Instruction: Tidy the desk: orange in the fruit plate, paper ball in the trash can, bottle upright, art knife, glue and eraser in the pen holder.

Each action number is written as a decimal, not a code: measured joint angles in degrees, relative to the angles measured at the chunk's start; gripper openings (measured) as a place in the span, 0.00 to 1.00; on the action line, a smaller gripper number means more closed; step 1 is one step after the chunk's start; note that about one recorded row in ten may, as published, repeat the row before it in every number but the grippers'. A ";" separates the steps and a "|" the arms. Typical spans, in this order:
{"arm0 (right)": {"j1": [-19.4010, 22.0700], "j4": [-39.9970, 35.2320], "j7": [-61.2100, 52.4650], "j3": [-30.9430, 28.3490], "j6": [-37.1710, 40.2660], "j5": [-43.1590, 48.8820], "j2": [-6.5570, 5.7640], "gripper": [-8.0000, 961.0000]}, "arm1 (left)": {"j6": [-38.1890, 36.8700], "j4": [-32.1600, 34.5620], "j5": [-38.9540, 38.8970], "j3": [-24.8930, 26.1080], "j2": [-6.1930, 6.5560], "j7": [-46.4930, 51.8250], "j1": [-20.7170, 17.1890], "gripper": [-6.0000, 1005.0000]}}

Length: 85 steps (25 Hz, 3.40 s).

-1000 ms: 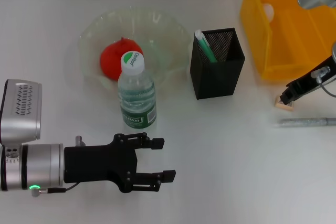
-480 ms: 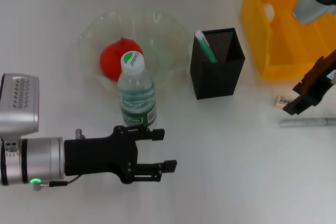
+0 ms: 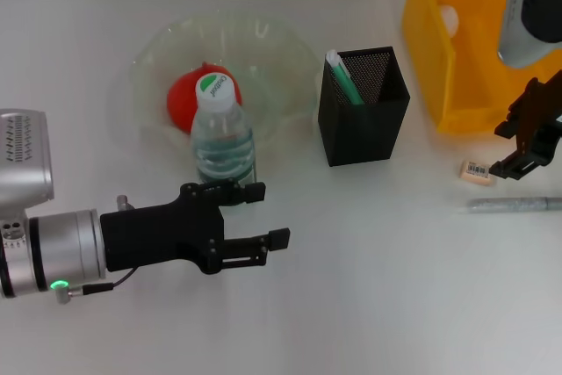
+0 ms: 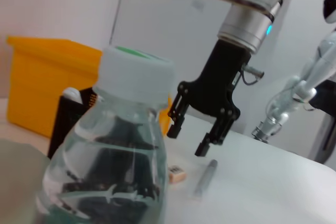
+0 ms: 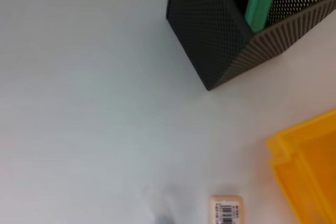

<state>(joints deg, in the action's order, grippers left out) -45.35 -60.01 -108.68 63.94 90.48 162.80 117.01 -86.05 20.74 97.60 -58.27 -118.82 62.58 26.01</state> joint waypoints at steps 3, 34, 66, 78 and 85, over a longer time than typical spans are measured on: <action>-1.55 4.56 1.53 0.13 -3.97 0.32 0.12 0.61 | 0.43 0.00 -1.75 0.11 0.00 -0.02 -0.64 0.79; -3.69 11.91 0.78 0.92 -9.14 2.28 2.03 0.40 | 2.04 -0.04 -2.86 0.18 0.00 -0.09 -1.42 0.79; 2.65 -0.36 2.33 -12.90 -3.26 -31.45 1.69 0.36 | 1.34 -0.01 -2.52 -0.44 0.40 0.39 -1.07 0.79; 2.04 -1.51 -0.38 -8.71 -4.34 -30.66 1.49 0.48 | 1.65 0.01 -2.50 -0.37 0.44 0.14 -1.17 0.79; 3.53 -13.28 -6.69 -8.24 15.22 -20.42 -2.18 0.48 | 1.67 0.01 -2.51 -0.35 0.47 0.13 -1.21 0.79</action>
<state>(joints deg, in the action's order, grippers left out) -41.82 -73.29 -115.37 55.70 105.70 142.38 114.83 -84.38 20.75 95.10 -58.62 -118.36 62.70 24.80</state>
